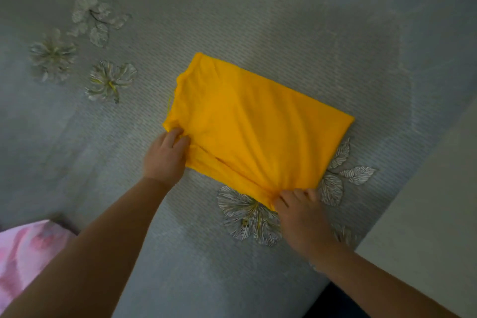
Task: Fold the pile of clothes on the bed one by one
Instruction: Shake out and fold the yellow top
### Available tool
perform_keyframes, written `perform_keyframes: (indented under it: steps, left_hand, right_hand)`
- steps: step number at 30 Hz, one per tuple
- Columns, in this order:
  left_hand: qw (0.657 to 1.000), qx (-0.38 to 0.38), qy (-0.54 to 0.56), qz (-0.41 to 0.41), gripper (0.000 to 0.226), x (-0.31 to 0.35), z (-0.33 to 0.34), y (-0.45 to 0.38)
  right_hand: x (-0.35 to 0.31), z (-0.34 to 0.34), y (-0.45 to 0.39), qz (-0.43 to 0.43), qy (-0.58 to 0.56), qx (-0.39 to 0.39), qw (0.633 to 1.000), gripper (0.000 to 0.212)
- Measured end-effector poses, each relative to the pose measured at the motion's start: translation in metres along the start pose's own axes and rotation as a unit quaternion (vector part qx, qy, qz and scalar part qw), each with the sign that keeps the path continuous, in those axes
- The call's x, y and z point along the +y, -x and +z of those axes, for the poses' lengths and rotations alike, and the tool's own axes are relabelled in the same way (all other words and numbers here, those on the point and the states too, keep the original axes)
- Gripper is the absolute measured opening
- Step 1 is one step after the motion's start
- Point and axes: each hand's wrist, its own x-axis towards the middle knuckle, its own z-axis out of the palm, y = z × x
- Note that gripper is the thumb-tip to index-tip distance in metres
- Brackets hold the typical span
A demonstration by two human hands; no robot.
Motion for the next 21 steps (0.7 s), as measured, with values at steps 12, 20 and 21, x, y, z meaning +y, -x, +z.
perform_keyframes:
  steps: [12, 20, 21]
  left_hand:
    - [0.972, 0.004, -0.100, 0.210, 0.105, 0.006, 0.012, 0.003]
    - [0.986, 0.048, -0.065, 0.149, 0.077, 0.003, 0.015, -0.016]
    - [0.987, 0.053, -0.060, 0.139, 0.075, 0.005, 0.017, -0.017]
  right_hand:
    - [-0.014, 0.026, -0.008, 0.065, 0.063, -0.092, 0.992, 0.099]
    - [0.009, 0.048, -0.010, 0.062, 0.021, 0.017, 0.998, 0.046]
    - [0.013, 0.049, -0.013, 0.050, 0.022, 0.039, 0.998, 0.042]
